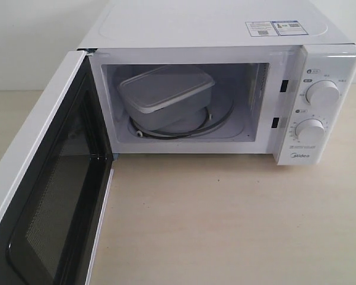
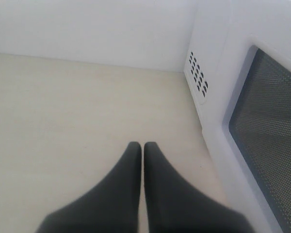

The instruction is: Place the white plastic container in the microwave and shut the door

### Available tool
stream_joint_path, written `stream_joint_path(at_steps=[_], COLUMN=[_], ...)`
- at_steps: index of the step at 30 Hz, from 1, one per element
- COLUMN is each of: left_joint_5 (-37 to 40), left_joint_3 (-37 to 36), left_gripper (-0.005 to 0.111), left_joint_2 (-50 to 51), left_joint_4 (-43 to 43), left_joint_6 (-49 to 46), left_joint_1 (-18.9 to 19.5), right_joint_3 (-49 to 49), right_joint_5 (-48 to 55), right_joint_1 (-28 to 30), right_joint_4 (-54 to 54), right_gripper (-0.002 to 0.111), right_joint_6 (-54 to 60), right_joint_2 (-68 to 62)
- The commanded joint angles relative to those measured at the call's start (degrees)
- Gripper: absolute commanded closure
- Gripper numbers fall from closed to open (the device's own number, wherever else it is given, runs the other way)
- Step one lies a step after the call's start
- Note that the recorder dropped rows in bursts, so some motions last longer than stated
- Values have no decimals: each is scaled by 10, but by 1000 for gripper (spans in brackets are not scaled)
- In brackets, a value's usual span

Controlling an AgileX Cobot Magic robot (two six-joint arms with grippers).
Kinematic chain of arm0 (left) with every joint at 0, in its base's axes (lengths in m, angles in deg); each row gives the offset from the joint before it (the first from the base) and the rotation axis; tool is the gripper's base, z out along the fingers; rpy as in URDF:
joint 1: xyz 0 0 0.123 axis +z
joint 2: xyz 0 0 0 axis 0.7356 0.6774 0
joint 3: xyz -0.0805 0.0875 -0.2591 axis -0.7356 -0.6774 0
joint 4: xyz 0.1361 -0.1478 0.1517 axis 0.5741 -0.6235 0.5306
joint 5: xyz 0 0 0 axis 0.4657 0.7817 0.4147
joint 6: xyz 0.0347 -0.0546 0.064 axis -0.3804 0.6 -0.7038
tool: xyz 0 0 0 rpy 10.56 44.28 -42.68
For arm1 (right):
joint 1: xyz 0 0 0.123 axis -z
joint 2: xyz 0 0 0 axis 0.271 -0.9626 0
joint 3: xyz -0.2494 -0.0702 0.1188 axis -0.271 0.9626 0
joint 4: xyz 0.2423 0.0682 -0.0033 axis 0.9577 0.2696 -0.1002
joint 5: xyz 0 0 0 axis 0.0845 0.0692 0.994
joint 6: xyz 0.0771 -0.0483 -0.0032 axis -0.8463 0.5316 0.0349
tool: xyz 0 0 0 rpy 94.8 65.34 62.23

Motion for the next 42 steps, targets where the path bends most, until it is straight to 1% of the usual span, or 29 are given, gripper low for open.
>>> stream_joint_path(at_steps=[1,36,38,40,41,42], left_joint_5=[0,-3,-68,-185,-235,-263], left_joint_3=[-2,-2,-2,-2,-2,-2], left_gripper=[102,102,102,102,102,102], left_joint_2=[-2,-2,-2,-2,-2,-2], left_joint_4=[-3,-3,-2,-33,-33,-33], left_joint_6=[1,1,1,4,4,4], left_joint_1=[2,1,1,1,1,1], right_joint_3=[-1,-1,-1,-1,-1,-1], right_joint_5=[-1,-1,-1,-1,-1,-1], right_joint_1=[1,1,1,1,1,1], right_joint_4=[-3,-3,-3,-3,-3,-3], right_gripper=[108,108,108,108,108,108], right_joint_6=[-1,-1,-1,-1,-1,-1], right_joint_2=[2,2,2,2,2,2])
